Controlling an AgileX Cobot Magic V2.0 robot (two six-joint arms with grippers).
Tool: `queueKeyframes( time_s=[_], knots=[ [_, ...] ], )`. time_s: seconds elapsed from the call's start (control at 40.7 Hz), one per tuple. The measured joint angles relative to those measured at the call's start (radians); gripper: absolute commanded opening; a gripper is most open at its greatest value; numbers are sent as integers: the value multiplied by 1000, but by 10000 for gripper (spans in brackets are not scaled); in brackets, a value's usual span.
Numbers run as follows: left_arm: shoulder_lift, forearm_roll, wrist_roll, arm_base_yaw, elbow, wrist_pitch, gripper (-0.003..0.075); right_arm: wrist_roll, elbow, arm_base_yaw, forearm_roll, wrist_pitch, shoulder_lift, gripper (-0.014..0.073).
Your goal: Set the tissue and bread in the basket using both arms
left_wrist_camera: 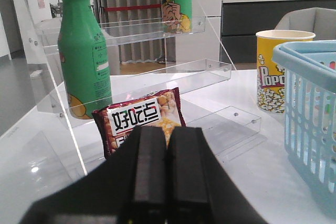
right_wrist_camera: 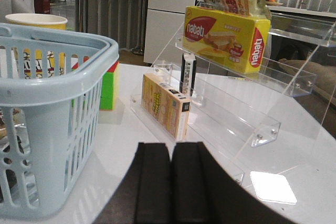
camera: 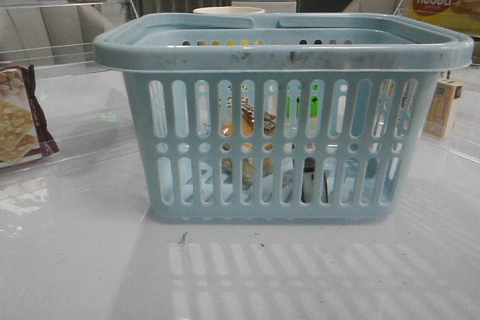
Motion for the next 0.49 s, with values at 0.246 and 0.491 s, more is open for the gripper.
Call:
queueKeyframes(
  time_s=[0.246, 0.491],
  knots=[
    [0, 0, 0, 0, 0, 0, 91, 52, 0, 0, -50, -27, 0, 55],
    [0, 0, 0, 0, 0, 0, 91, 54, 0, 0, -52, -27, 0, 55]
  ],
)
